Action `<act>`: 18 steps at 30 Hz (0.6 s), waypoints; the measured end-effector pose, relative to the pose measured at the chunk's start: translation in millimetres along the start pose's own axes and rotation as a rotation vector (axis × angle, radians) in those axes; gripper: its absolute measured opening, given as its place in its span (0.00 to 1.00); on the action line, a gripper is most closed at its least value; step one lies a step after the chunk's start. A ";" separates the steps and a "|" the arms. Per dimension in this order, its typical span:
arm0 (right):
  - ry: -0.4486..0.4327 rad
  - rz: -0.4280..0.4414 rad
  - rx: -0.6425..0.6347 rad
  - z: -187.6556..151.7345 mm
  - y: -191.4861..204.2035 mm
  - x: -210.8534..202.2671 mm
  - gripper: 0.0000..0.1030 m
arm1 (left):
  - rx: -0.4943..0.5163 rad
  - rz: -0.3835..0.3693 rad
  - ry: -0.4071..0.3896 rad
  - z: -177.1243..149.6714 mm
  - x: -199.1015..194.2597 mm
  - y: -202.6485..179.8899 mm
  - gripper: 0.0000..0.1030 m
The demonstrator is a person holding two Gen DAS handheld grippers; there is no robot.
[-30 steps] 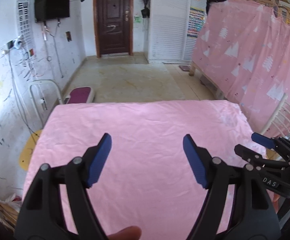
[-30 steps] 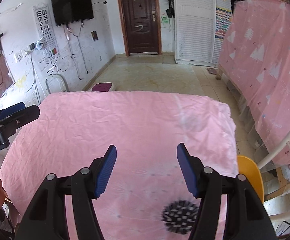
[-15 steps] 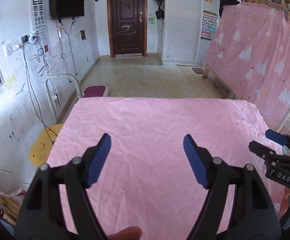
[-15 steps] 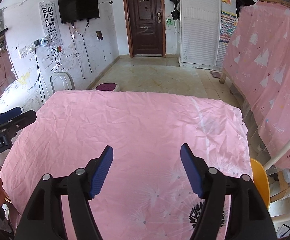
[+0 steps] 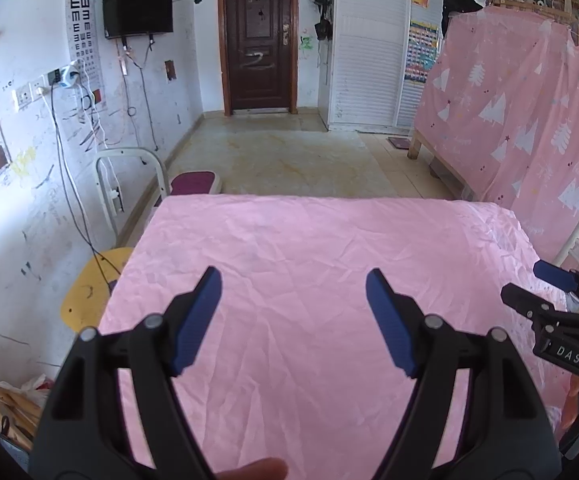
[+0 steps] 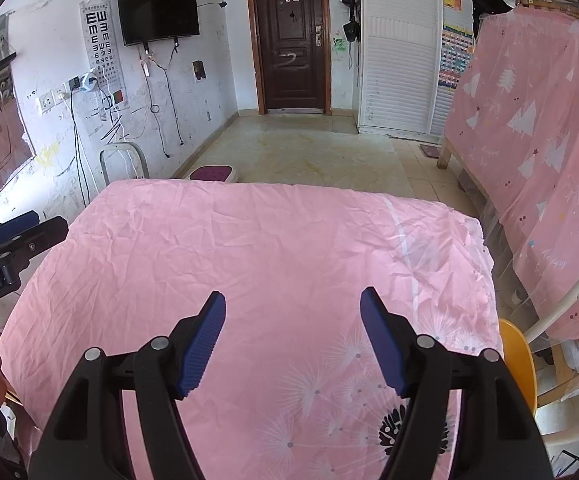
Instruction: Collect trash
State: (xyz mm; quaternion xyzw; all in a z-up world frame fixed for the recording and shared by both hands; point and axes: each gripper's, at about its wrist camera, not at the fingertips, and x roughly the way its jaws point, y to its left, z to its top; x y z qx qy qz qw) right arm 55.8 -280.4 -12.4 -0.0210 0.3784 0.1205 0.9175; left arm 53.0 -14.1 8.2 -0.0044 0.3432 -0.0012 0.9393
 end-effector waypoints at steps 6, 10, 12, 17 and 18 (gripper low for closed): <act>0.000 0.000 0.000 0.0 0.3 0.0 0.58 | -0.004 0.002 0.002 1.1 -0.1 2.0 0.70; 0.000 0.000 -0.001 0.1 0.3 -0.2 0.58 | -0.008 0.005 0.004 1.3 0.1 3.2 0.70; 0.000 -0.001 0.000 0.0 0.5 0.0 0.58 | -0.009 0.008 0.005 1.7 0.1 3.0 0.70; 0.000 0.000 -0.001 0.0 0.4 -0.1 0.58 | -0.009 0.010 0.004 1.2 0.4 3.7 0.70; 0.000 -0.001 -0.001 0.0 0.5 0.0 0.58 | -0.008 0.011 0.003 1.1 0.1 3.4 0.70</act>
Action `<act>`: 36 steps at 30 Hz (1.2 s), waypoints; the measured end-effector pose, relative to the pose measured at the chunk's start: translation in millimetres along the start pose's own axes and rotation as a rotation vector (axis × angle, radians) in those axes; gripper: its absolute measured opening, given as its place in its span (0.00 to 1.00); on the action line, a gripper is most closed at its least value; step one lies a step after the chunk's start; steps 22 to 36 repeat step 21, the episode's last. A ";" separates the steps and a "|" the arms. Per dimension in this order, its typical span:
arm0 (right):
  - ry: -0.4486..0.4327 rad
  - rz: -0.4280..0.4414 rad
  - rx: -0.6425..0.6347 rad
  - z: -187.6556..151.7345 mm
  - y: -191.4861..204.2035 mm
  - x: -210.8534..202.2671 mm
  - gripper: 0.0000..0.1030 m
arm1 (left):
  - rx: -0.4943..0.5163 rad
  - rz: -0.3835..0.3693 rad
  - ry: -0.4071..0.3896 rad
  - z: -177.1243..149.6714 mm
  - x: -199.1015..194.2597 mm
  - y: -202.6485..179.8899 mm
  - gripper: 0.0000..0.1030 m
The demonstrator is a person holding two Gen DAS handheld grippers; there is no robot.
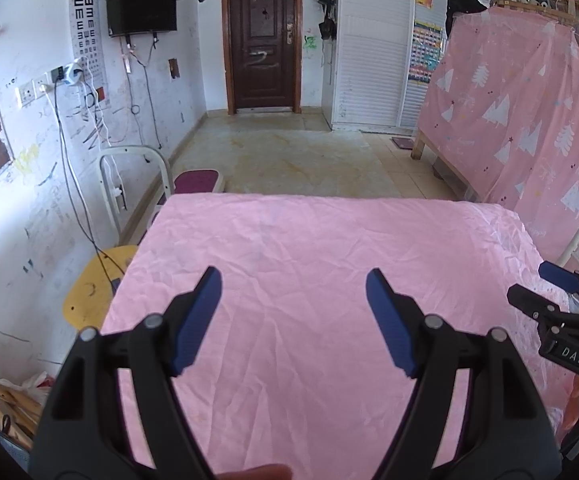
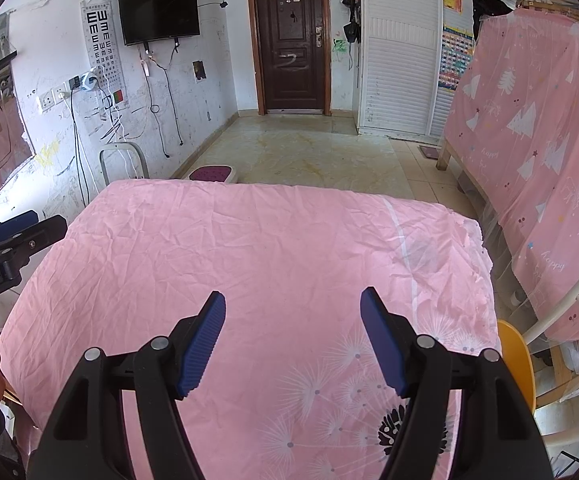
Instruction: Collect trash
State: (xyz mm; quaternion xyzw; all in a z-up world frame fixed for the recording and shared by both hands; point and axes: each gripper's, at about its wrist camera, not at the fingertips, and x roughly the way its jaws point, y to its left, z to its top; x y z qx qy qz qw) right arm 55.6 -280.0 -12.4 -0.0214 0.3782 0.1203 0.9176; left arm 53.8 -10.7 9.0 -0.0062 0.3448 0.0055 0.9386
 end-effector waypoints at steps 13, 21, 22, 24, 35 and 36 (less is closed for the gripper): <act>-0.001 -0.006 -0.009 2.0 0.4 -2.2 0.59 | -0.004 -0.003 0.003 0.2 2.4 0.0 0.70; -0.003 -0.011 -0.003 3.0 -2.5 -2.5 0.61 | -0.001 0.008 0.003 1.6 0.4 -2.0 0.70; -0.003 -0.011 -0.003 3.0 -2.5 -2.5 0.61 | -0.001 0.008 0.003 1.6 0.4 -2.0 0.70; -0.003 -0.011 -0.003 3.0 -2.5 -2.5 0.61 | -0.001 0.008 0.003 1.6 0.4 -2.0 0.70; -0.003 -0.011 -0.003 3.0 -2.5 -2.5 0.61 | -0.001 0.008 0.003 1.6 0.4 -2.0 0.70; -0.003 -0.011 -0.003 3.0 -2.5 -2.5 0.61 | -0.001 0.008 0.003 1.6 0.4 -2.0 0.70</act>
